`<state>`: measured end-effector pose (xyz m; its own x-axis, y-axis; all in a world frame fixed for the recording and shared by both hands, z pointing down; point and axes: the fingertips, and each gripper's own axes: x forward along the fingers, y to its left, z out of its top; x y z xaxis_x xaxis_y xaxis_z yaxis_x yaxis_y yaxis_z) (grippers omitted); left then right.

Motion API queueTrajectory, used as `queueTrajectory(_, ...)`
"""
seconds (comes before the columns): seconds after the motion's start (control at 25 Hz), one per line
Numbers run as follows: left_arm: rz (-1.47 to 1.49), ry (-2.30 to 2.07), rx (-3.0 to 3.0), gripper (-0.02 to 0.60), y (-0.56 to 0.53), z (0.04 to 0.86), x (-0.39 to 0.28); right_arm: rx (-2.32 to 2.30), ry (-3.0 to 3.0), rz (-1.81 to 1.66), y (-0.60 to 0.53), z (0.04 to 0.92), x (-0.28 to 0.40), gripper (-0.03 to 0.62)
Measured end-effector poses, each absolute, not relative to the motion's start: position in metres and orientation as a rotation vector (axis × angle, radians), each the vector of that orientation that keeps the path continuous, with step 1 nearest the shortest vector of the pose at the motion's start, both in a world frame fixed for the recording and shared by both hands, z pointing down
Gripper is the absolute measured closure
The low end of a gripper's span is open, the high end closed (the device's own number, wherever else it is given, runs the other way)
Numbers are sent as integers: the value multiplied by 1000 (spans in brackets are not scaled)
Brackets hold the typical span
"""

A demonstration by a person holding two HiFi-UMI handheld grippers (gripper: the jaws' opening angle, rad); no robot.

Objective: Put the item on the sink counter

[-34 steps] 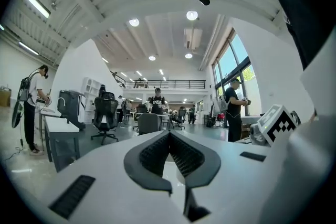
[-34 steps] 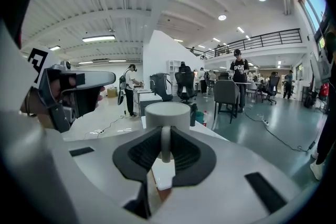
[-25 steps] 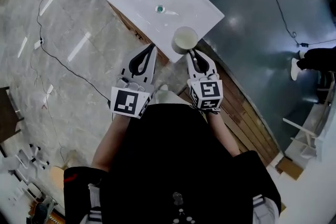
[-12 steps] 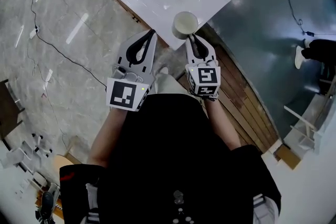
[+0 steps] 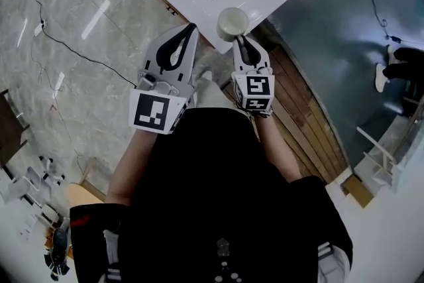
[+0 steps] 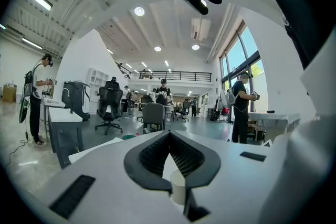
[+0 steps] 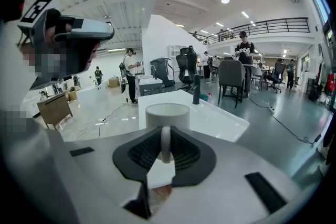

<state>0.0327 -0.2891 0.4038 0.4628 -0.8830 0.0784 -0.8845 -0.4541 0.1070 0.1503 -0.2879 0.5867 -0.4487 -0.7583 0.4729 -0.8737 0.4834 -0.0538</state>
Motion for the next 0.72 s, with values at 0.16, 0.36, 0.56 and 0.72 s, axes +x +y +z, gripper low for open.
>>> queueTrajectory(0.16, 36, -1543, 2555, 568, -297, 410, 25, 1331, -2327, 418, -290, 601, 139, 540)
queueTrajectory(0.36, 50, -1526, 2544, 569, -305, 418, 20, 1331, -2306, 445, -294, 612, 134, 540)
queueTrajectory(0.56, 46, -1490, 2549, 569, -311, 422, 25, 1329, -2288, 468, -296, 622, 135, 540)
queueTrajectory(0.72, 31, -1471, 2557, 568, -317, 421, 25, 1339, -2272, 492, -295, 627, 134, 540)
